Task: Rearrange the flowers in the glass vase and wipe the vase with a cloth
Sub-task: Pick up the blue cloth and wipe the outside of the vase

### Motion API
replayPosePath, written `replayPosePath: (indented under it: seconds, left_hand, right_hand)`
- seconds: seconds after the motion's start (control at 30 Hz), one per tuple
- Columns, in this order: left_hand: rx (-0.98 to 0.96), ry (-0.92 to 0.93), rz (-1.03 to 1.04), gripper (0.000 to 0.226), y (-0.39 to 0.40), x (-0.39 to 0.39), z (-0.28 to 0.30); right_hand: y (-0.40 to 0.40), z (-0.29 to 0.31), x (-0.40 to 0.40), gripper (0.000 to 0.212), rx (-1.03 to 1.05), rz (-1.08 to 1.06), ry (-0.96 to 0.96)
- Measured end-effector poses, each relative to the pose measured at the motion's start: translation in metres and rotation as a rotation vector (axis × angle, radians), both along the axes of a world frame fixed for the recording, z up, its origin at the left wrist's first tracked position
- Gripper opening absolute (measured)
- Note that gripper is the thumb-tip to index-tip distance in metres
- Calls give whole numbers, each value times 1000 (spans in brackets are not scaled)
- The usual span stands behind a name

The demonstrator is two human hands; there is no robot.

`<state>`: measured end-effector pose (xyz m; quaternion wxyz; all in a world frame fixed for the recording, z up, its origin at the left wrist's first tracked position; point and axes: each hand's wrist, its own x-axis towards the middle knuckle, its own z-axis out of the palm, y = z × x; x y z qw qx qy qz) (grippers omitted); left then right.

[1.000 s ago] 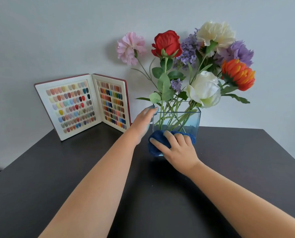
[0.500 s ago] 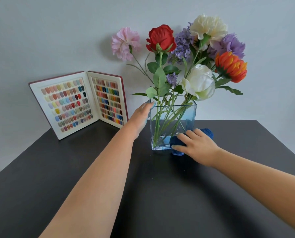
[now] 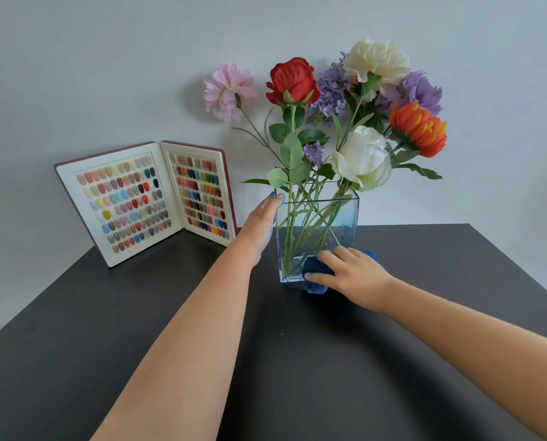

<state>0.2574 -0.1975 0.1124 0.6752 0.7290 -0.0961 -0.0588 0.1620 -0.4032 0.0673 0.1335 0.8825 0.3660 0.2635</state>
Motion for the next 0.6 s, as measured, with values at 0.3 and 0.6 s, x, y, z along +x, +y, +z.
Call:
replayPosePath:
  seconds: [0.3,0.6]
  left_hand:
    - [43,-20,-8,85,2,7,-4]
    - [37,-21,-17,79,4,8,-3]
  right_hand:
    - [-29,58,8,39,483,-75,-163]
    - [-41,-10,-6,62,160,-44,92]
